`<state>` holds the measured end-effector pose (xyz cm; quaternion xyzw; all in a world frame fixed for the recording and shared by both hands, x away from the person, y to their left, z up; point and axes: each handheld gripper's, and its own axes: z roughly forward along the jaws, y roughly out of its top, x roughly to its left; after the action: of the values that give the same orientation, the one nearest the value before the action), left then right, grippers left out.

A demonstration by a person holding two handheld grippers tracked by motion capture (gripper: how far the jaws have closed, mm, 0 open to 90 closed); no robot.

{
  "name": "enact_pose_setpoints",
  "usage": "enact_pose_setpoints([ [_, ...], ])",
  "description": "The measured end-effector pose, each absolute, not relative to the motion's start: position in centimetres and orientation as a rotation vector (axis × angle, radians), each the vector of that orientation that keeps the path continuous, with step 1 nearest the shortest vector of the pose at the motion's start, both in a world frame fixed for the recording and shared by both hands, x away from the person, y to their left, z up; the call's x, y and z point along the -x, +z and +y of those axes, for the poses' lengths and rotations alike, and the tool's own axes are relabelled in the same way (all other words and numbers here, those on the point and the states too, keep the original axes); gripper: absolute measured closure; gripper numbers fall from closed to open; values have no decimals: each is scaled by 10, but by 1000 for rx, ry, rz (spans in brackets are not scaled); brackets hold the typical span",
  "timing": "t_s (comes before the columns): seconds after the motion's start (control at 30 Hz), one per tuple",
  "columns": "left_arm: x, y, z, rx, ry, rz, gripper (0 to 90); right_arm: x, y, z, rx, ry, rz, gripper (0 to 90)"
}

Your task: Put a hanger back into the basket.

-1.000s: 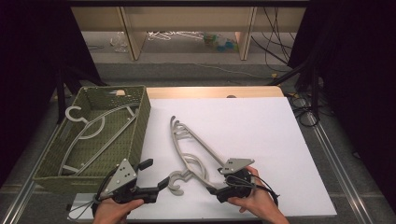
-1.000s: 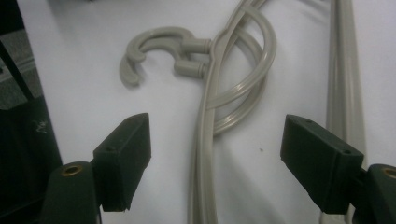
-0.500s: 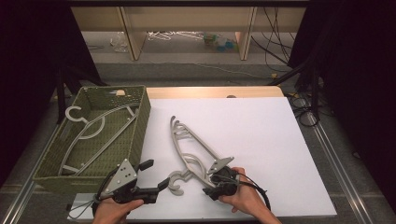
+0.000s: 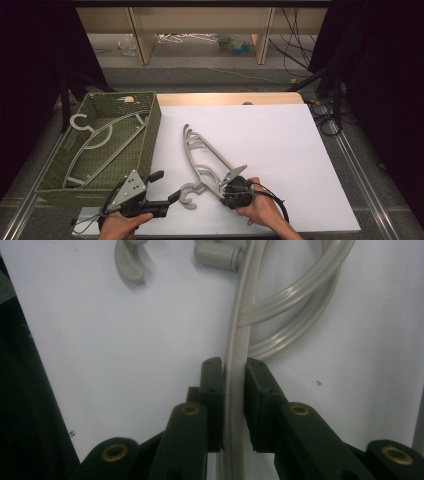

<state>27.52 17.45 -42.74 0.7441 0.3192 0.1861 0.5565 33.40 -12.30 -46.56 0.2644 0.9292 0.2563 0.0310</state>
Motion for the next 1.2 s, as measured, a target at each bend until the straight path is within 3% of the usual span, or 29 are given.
enact_pose_setpoints([
  [0.77, -277, -429, 172, -1796, 502, 757, 224, -330, -417, -162, -563, 901, 2833, 825],
  [0.9, -282, -430, 171, -1843, 551, 683, 322, -327, -408, -166, -495, 947, 2853, 826],
  [1.2, -292, -436, 165, -1992, 619, 562, 368, -319, -391, -171, -396, 1040, 2898, 830],
])
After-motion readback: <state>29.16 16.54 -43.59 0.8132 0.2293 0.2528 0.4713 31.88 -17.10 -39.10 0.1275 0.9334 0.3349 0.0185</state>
